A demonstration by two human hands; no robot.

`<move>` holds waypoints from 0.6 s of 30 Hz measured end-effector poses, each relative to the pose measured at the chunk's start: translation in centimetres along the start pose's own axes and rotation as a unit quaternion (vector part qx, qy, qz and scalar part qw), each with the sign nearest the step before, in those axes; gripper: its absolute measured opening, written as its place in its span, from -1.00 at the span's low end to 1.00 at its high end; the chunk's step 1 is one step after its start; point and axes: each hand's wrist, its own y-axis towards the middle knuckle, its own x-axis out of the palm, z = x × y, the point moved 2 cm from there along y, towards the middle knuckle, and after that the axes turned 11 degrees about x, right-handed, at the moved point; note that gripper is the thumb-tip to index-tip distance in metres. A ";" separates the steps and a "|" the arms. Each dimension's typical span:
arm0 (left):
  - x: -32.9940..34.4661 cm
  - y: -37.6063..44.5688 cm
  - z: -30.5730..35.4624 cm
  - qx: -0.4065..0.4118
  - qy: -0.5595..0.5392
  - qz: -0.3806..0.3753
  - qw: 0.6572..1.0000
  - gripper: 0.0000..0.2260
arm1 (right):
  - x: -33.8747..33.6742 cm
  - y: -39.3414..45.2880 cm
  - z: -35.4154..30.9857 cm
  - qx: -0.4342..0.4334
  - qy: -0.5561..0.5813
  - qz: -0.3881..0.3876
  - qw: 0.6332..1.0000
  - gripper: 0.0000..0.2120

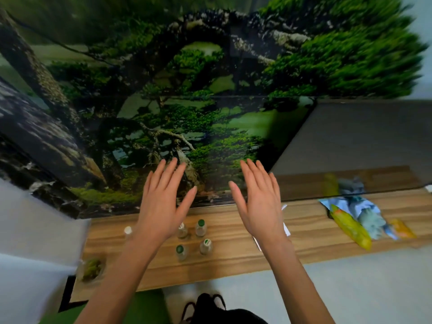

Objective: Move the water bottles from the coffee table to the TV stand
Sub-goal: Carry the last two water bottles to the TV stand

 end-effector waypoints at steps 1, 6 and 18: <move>-0.2 0.6 0.4 0.015 -0.010 0.000 1.000 -0.40 | -0.4 -0.2 0.2 0.011 -0.006 0.016 1.000 -0.42; 0.0 3.1 3.3 0.102 -0.053 -0.014 0.993 -0.41 | -2.8 -1.9 2.4 0.082 -0.037 0.083 0.992 -0.44; 6.8 6.2 18.7 0.305 -0.144 -0.072 0.939 -0.43 | -11.0 -10.9 14.1 0.317 -0.113 0.161 0.928 -0.43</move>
